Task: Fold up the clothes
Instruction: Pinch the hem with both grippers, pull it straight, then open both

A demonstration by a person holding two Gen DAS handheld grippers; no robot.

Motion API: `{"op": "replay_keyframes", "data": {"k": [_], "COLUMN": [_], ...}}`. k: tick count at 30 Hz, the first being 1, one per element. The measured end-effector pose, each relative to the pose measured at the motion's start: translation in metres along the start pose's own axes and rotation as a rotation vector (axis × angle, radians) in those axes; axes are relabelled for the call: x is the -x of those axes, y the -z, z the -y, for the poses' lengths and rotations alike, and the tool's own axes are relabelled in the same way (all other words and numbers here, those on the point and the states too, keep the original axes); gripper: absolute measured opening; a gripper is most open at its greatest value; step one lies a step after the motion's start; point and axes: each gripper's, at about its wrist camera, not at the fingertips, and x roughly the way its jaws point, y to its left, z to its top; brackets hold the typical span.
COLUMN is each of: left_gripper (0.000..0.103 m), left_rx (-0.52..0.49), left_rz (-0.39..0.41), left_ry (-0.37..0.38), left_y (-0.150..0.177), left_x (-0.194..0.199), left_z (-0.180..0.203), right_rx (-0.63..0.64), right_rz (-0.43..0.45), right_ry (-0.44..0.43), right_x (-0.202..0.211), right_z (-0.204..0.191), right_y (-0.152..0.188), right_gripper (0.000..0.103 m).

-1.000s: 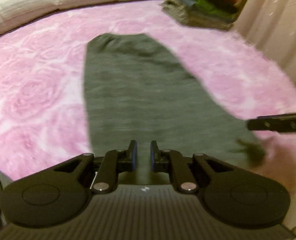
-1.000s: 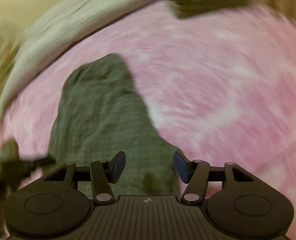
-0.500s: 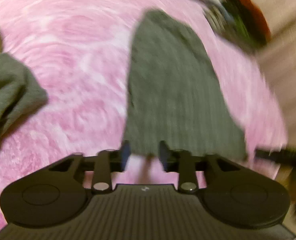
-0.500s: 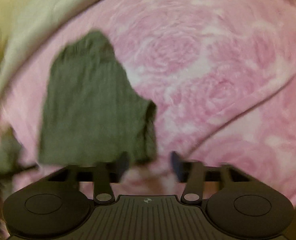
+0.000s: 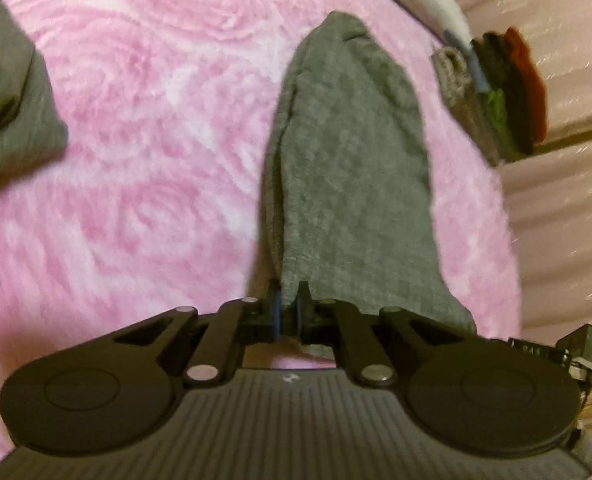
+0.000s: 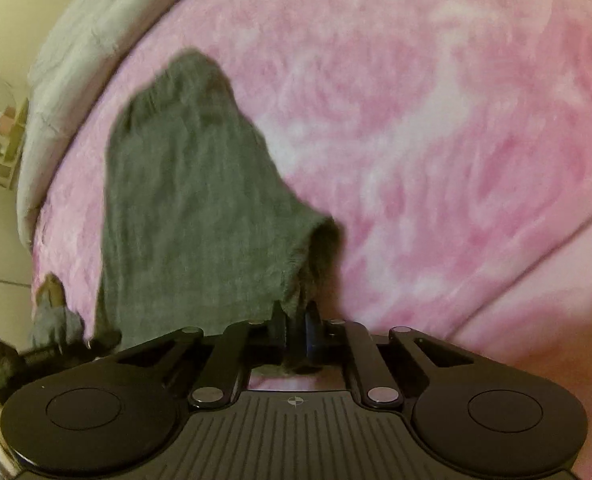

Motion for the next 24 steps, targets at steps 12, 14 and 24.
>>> {"op": "replay_keyframes", "data": {"k": [12,14,24], "left_gripper": [0.008,0.010,0.010], "left_rx": [0.078,0.067,-0.372], "left_rz": [0.061,0.083,0.265], "left_ry": [-0.080,-0.131,-0.264], "left_y": [0.091,0.090,-0.026], "left_x": [-0.019,-0.005,-0.015], "left_z": [0.059,0.068,0.135], "right_rx": [0.096,0.147,0.619], "right_rz": [-0.114,-0.092,0.126], "right_ry": [0.135,0.173,0.147], "right_x": [0.033,0.041,0.017], "right_z": [0.065,0.055,-0.062], "right_y": [-0.020,-0.024,-0.059], "right_gripper": [0.014,0.044,0.058]}}
